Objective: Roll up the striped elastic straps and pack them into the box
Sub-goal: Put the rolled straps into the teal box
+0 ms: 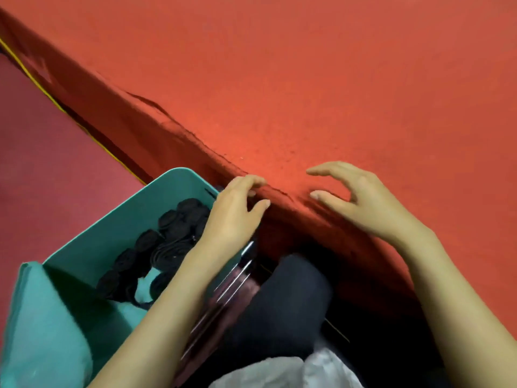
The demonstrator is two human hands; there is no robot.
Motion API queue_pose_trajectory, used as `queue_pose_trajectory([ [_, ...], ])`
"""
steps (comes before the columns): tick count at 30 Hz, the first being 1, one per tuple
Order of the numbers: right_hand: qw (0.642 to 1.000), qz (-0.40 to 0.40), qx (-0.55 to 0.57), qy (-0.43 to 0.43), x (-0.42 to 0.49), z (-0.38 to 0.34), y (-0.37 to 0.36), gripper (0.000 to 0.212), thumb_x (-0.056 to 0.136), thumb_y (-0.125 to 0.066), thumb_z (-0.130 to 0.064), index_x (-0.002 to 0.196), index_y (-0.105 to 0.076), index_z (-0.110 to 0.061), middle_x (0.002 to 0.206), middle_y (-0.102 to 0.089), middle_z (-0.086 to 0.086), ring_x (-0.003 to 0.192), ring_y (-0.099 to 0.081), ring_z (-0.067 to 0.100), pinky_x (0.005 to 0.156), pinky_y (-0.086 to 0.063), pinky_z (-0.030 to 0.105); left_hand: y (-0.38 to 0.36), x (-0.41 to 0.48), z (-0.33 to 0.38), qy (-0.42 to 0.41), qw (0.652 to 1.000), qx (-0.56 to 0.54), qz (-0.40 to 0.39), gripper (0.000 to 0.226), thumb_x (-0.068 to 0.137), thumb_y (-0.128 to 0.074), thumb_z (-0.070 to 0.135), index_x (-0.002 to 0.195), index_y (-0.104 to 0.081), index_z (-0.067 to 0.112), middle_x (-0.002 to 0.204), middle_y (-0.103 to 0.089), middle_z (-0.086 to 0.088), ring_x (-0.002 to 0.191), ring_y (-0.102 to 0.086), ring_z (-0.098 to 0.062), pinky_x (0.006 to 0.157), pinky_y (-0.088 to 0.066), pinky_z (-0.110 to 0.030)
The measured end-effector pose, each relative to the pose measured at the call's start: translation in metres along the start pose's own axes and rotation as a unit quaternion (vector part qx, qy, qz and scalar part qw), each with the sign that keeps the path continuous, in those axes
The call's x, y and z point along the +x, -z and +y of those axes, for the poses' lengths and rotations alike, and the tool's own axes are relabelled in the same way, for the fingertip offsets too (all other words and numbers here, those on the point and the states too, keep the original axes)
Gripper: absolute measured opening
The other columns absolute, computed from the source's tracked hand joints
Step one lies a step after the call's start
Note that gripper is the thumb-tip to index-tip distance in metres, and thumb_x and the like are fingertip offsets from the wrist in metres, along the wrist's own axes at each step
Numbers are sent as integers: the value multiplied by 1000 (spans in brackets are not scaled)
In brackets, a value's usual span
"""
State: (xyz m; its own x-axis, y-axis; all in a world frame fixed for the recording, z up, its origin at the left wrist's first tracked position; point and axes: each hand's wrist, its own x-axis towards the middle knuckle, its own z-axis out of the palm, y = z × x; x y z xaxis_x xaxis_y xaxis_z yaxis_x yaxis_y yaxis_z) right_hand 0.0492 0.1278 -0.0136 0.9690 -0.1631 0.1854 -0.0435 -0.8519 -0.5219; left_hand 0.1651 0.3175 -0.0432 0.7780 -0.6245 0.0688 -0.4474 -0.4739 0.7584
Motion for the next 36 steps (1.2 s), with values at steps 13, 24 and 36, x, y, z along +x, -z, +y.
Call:
queue_pose_trajectory([
  [13, 918, 178, -125, -331, -255, 113, 112, 42, 85, -70, -19, 124, -58, -9, 125, -57, 10, 122, -48, 26, 101, -23, 16, -201, -1, 198, -306, 910, 88, -266, 32, 85, -64, 19, 116, -57, 18, 122, -53, -3, 105, -55, -21, 97, -41, -38],
  [24, 750, 454, -134, -462, -383, 183, 145, 58, 90, -63, -18, 143, -39, -12, 140, -37, 20, 132, -33, 34, 113, -23, 40, -369, -55, 329, -267, 879, 36, -394, 47, 88, -63, 25, 129, -47, 6, 129, -53, -16, 121, -49, -28, 100, -35, -30],
  [36, 652, 553, 46, -517, -410, 244, 191, 34, 97, -47, -37, 127, -50, -22, 134, -48, 10, 126, -42, 19, 99, -30, 23, -457, -86, 416, 12, 826, -231, -513, 45, 100, -42, 27, 138, -37, 3, 138, -47, -10, 119, -49, -23, 94, -43, -36],
])
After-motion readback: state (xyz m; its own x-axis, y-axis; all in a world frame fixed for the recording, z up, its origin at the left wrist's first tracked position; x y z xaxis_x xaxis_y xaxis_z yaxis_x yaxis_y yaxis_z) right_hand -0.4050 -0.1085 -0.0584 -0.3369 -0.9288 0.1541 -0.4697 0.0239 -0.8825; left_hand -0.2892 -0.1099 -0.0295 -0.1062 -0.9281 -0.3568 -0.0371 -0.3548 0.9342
